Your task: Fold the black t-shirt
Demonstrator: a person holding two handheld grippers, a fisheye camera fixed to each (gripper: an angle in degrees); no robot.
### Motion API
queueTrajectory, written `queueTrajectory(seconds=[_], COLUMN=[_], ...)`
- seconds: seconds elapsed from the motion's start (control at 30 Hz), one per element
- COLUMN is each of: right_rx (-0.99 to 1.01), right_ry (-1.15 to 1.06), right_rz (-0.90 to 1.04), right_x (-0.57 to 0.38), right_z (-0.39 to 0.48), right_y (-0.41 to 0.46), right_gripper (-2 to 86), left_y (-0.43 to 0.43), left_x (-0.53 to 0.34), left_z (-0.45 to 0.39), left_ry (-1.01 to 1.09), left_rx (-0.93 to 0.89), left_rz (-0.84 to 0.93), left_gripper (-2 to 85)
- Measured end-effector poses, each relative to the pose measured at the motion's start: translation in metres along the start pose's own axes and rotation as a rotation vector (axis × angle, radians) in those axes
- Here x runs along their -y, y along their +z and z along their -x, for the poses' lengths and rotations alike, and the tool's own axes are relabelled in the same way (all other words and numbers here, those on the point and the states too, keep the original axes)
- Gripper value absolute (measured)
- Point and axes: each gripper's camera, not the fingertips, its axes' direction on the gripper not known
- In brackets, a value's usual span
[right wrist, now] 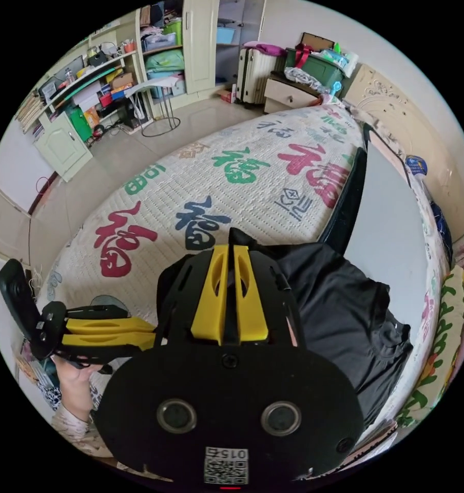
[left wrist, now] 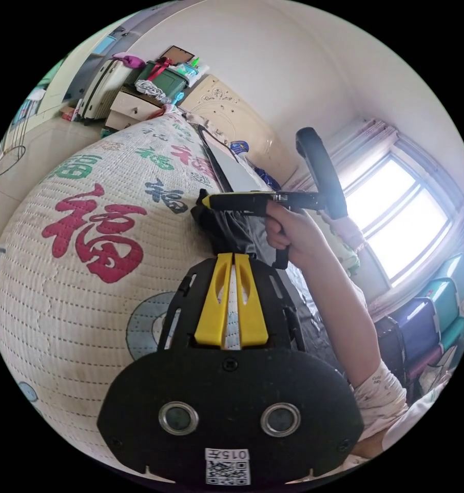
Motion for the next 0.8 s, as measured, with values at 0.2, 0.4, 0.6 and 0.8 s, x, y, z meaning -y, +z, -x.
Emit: queueTrajectory(seconds=[0.2, 0.4, 0.6, 0.8], right_rx=[0.012, 0.063, 0.207, 0.3], right_ry=[0.025, 0.041, 0.193, 0.1], right_rz=[-0.214, -0.299, -0.42, -0.277], right_x=[-0.05, -0.176, -0.27, -0.258], right_z=[-0.047, -0.113, -0.211, -0.211], right_y=[-0.102, -0.173, -0.204, -0.192], right_gripper=[-0.7, 0.2, 7.2, 8.8], left_y=[0.0, 0.034, 0.088, 0.113], left_x=[-0.053, -0.118, -0.2, -0.245], left_z=[-0.009, -0.043, -0.07, -0.042], left_ry=[0.177, 0.52, 0.832, 0.859], left_rx=[0.016, -0.107, -0.033, 0.06], left_rz=[-0.087, 0.018, 0.198, 0.208], left_gripper=[-0.8, -0.6, 0.4, 5.4])
